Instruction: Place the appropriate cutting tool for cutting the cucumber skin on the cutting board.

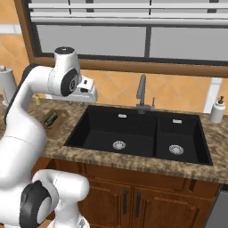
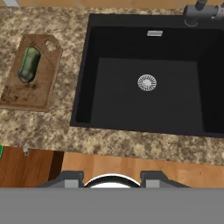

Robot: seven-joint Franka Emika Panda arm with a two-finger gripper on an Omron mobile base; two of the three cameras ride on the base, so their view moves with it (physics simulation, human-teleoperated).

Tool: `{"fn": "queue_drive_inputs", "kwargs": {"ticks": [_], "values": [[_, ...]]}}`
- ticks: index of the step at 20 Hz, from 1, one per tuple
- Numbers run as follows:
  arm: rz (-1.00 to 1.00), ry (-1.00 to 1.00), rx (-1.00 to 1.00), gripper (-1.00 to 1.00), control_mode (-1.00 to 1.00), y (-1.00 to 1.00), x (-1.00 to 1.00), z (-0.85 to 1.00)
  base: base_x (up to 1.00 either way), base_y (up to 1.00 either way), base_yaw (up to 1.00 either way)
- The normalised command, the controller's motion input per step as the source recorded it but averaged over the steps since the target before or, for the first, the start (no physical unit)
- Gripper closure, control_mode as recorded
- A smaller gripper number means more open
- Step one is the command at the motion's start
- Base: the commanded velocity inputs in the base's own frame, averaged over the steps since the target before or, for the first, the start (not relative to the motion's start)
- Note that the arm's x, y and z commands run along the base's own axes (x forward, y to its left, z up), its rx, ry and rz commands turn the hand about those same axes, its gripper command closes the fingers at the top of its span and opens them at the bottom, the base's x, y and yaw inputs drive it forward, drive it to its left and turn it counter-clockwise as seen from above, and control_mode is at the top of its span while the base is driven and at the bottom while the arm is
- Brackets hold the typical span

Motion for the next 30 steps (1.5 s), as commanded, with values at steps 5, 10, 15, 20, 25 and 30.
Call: {"fn": "queue_drive_inputs", "kwargs": {"ticks": [5, 10, 15, 20, 25, 30], "values": [[0.01, -0.05, 0.0, -1.0, -1.0, 0.4, -0.67, -0.07, 0.0, 0.0, 0.0], [-0.04, 0.0, -0.1, -1.0, -1.0, 1.0, -0.98, -0.37, 0.0, 0.0, 0.0], [-0.03, 0.12, -0.11, -1.0, -1.0, 1.0, -0.89, -0.54, 0.0, 0.0, 0.0], [-0.04, 0.13, -0.02, -1.0, -1.0, 1.0, -0.68, -0.66, 0.0, 0.0, 0.0], [-0.11, 0.16, -0.03, -1.0, -1.0, 1.0, -0.27, -0.48, 0.0, 0.0, 0.0], [-0.16, 0.12, -0.04, -1.0, -1.0, 1.0, 0.1, -0.7, 0.0, 0.0, 0.0]]}}
